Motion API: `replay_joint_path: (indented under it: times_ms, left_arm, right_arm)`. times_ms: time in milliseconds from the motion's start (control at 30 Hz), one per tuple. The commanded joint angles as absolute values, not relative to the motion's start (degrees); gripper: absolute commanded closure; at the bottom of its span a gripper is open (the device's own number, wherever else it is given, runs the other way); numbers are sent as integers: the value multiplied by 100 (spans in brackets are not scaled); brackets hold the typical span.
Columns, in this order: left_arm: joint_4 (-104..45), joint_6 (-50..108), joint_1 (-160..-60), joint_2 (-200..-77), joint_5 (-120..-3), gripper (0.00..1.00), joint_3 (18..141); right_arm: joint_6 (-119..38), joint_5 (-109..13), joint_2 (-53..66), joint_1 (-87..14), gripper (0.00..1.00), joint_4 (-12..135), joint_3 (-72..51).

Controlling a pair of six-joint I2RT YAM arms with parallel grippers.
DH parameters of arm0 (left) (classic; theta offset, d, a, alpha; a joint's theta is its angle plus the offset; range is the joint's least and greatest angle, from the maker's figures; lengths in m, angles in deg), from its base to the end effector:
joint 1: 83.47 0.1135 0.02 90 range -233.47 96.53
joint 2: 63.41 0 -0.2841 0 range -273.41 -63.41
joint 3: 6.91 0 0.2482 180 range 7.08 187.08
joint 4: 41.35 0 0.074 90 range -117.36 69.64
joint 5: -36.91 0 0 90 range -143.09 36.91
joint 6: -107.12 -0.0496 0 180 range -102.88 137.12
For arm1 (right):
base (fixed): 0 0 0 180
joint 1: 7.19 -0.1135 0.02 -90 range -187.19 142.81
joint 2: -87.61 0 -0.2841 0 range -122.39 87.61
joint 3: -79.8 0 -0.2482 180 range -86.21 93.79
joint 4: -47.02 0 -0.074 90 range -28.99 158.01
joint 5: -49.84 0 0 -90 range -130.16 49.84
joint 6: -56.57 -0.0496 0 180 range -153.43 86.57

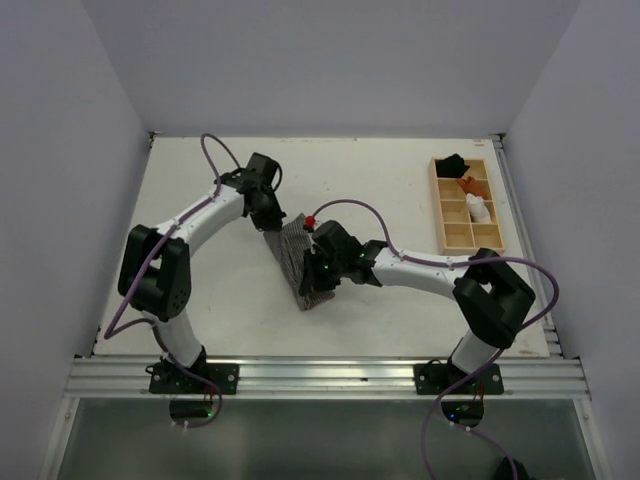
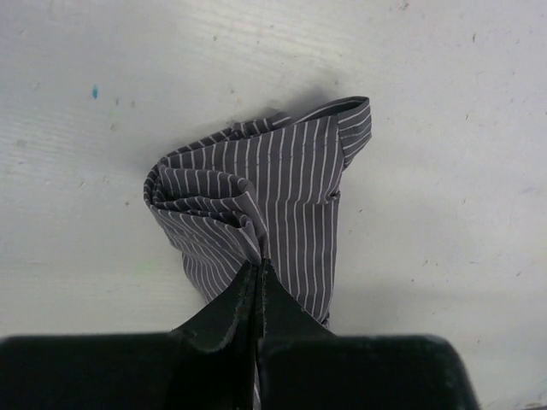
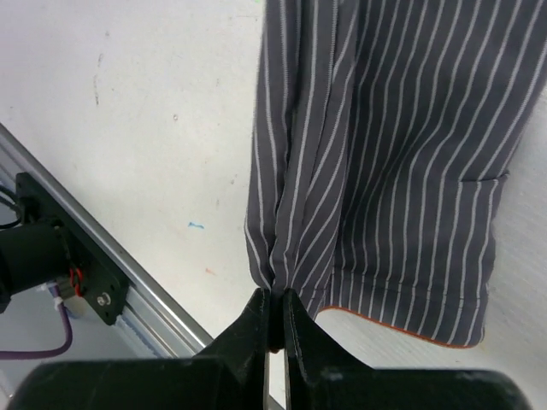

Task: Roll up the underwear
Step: Fold the underwear

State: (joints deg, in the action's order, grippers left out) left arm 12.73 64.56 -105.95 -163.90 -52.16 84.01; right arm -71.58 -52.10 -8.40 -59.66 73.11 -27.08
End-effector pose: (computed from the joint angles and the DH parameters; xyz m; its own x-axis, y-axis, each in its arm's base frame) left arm 0.3434 -0.1412 0.2408 -0.8367 -0.4508 -0.3109 -0.3558 0.8791 -0.3171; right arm 0.2104 0.2908 0.2071 -0.8918 -0.1689 -0.4197 -0.3913 0.7536 0.5282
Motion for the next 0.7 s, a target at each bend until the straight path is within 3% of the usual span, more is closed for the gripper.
replay_joint_path:
  times_ms: [0,667]
  left_arm:
    - [1614,6537,-10825,-16650,-4641,100,9074]
    - [1359,6265,-10931,-17969,-4922,100,10235]
  right_arm:
    - [-7237,-5597,-582,-5773,100,6839,-2794]
    - [-6965,-5633,-951,-4885,100,7358,-2530]
